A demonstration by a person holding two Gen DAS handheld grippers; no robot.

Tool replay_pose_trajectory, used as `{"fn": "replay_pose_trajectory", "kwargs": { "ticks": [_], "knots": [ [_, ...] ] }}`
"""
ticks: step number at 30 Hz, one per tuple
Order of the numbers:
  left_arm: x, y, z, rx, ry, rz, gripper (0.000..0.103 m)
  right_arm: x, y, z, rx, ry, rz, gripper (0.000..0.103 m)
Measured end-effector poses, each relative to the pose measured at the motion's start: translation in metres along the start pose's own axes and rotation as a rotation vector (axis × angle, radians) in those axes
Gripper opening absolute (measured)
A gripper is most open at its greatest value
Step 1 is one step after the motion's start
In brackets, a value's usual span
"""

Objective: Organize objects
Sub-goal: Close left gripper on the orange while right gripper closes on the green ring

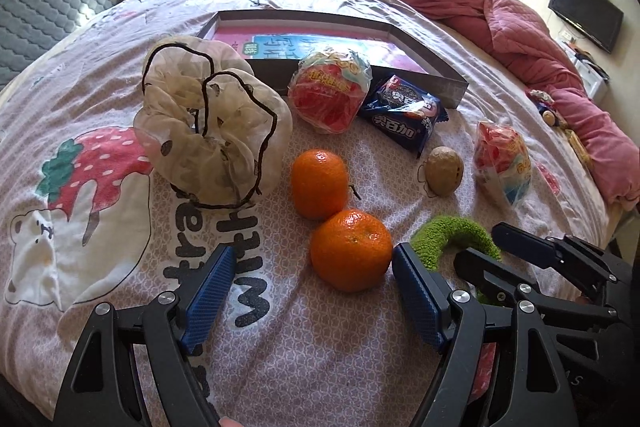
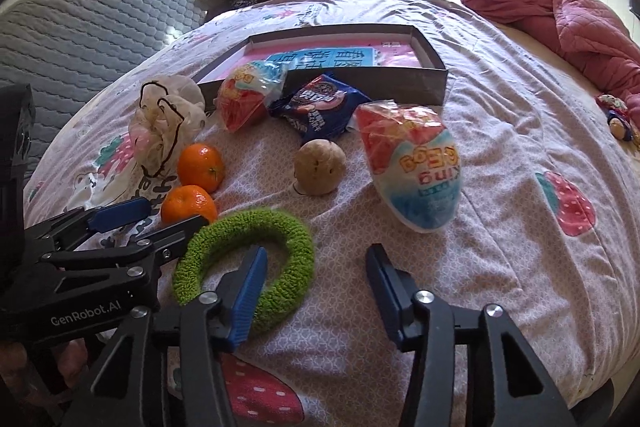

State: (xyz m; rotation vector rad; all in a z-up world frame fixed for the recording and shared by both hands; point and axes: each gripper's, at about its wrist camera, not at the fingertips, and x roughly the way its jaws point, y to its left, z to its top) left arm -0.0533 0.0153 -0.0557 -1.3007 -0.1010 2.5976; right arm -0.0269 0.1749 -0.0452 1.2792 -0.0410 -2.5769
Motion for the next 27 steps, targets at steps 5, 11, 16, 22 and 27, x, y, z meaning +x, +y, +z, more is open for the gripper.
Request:
{"fn": "replay_pose_trajectory", "kwargs": {
  "ticks": [5, 11, 16, 22, 27],
  "knots": [
    [0.002, -0.002, -0.001, 0.01, 0.0, -0.011, 0.075, 0.005, 0.006, 0.001, -0.027, 0.017, 0.014, 0.033],
    [0.001, -0.009, -0.004, 0.04, 0.001, -0.062, 0.042, 0.003, 0.01, -0.003, -0.047, 0.001, 0.024, 0.018],
    [0.0, -0.008, -0.005, 0.032, -0.009, -0.083, 0.041, 0.002, 0.008, -0.003, -0.04, -0.011, 0.028, 0.015],
    [-0.006, -0.009, -0.007, 0.03, -0.022, -0.082, 0.041, -0.001, 0.007, -0.002, -0.043, -0.028, 0.027, 0.014],
    [-0.012, -0.01, -0.009, 0.037, -0.03, -0.066, 0.041, -0.005, 0.008, -0.001, -0.048, -0.042, 0.019, 0.014]
  ]
}}
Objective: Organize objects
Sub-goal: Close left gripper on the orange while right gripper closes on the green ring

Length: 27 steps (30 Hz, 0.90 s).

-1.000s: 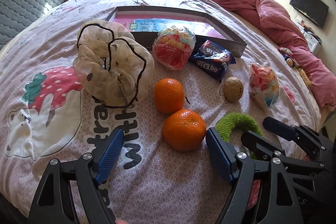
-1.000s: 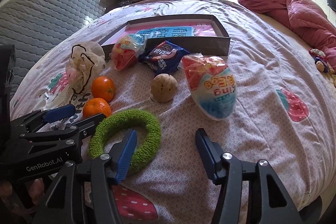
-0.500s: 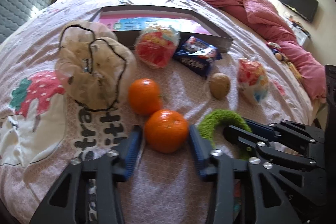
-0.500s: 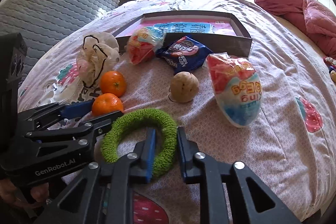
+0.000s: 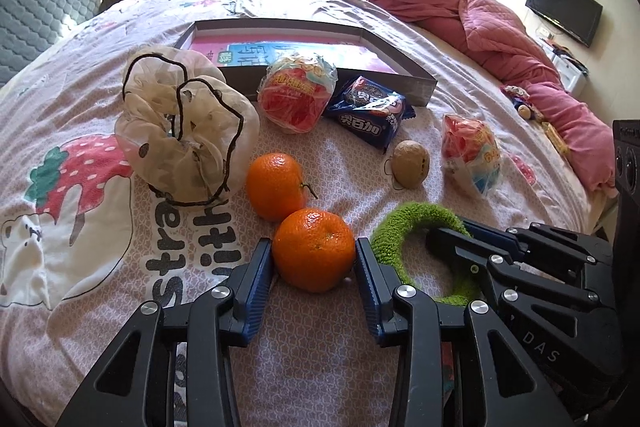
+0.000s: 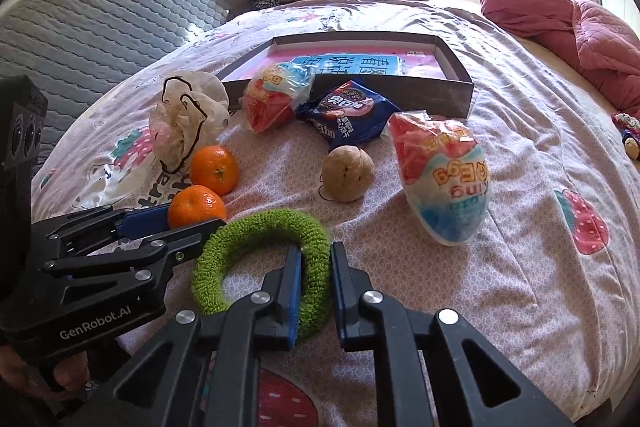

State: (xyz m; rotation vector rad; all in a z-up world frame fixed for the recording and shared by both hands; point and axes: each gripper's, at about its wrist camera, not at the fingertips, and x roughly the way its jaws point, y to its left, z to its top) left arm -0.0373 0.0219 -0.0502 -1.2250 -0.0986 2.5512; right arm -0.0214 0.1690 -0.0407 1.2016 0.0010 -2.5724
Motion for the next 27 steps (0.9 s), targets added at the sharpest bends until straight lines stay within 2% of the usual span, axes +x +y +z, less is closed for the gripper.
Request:
{"fn": "replay_pose_trajectory", "kwargs": {
  "ticks": [16, 27],
  "knots": [
    [-0.024, 0.001, 0.002, -0.011, -0.046, 0.005, 0.041, -0.02, 0.001, 0.006, 0.0, -0.071, -0.027, 0.014],
    [-0.037, 0.002, 0.007, 0.001, -0.085, 0.055, 0.041, -0.031, 0.002, 0.012, -0.001, -0.115, -0.034, 0.014]
  ]
}}
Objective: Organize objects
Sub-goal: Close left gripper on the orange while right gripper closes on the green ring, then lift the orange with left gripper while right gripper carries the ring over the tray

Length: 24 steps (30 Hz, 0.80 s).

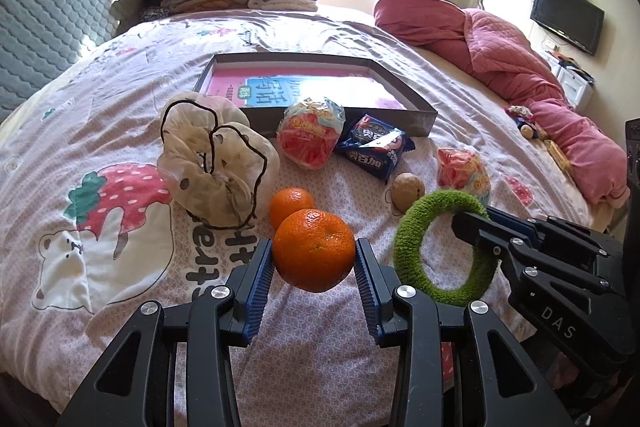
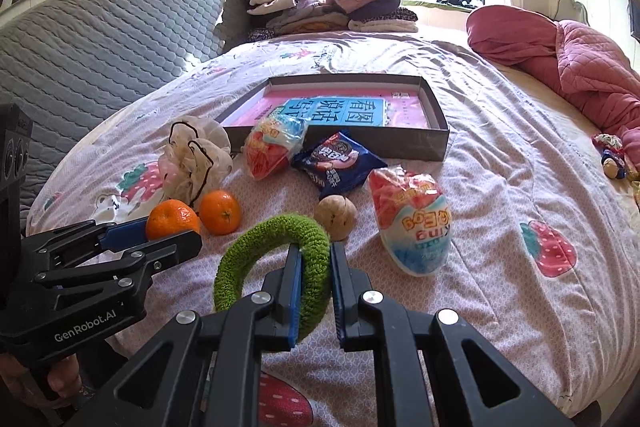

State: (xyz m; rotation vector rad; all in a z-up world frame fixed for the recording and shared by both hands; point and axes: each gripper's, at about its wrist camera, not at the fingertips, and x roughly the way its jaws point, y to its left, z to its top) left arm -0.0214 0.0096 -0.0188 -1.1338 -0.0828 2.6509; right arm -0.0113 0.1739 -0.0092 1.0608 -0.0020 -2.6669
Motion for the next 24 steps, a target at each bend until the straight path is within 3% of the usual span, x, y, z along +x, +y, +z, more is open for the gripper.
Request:
{"fn": "replay_pose_trajectory", "kwargs": {
  "ticks": [24],
  "knots": [
    [0.003, -0.002, 0.047, 0.003, -0.073, -0.001, 0.041, 0.006, -0.01, 0.044, -0.01, -0.078, -0.013, 0.014]
  ]
}}
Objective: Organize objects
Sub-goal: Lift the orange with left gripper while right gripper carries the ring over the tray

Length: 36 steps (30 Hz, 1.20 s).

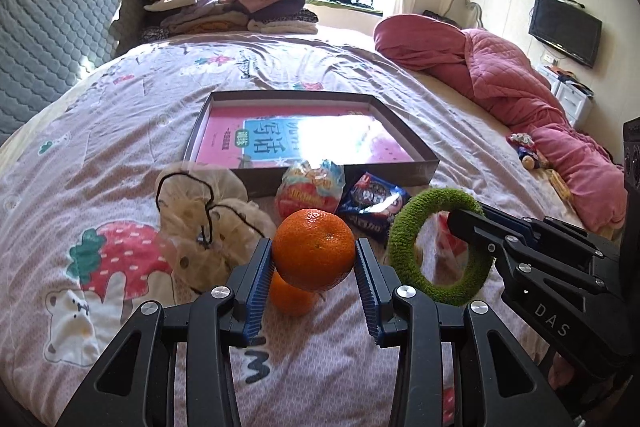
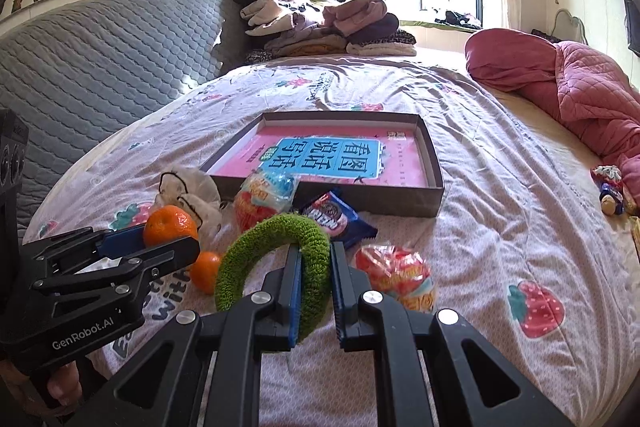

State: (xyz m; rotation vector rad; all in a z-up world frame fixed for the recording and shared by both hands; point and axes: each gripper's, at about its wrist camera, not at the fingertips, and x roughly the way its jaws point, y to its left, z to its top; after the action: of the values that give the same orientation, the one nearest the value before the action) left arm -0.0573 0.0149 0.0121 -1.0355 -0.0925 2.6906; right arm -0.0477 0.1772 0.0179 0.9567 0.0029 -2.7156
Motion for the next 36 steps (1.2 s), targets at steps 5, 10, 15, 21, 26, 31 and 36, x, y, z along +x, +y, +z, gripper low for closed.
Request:
{"fn": "replay_pose_trajectory", "kwargs": {
  "ticks": [5, 10, 15, 21, 26, 31, 36],
  "knots": [
    [0.007, -0.004, 0.012, 0.01, -0.016, 0.001, 0.041, 0.006, -0.007, 0.012, 0.003, -0.019, -0.016, 0.014],
    [0.015, -0.005, 0.022, 0.008, -0.019, 0.007, 0.041, 0.013, -0.011, 0.021, 0.005, -0.03, -0.032, 0.014],
    [0.024, -0.002, 0.032, 0.007, -0.013, 0.028, 0.041, 0.021, -0.017, 0.032, 0.011, -0.033, -0.044, 0.014],
    [0.032, 0.005, 0.047, -0.009, -0.017, 0.045, 0.041, 0.029, -0.025, 0.045, 0.01, -0.04, -0.06, 0.014],
    [0.037, 0.009, 0.057, -0.011, -0.023, 0.063, 0.041, 0.038, -0.029, 0.056, 0.002, -0.043, -0.073, 0.014],
    [0.045, 0.014, 0.066, -0.007, -0.019, 0.1, 0.041, 0.045, -0.035, 0.067, -0.006, -0.046, -0.092, 0.014],
    [0.054, 0.02, 0.075, -0.004, -0.015, 0.122, 0.041, 0.053, -0.046, 0.078, 0.001, -0.042, -0.108, 0.014]
  ]
}}
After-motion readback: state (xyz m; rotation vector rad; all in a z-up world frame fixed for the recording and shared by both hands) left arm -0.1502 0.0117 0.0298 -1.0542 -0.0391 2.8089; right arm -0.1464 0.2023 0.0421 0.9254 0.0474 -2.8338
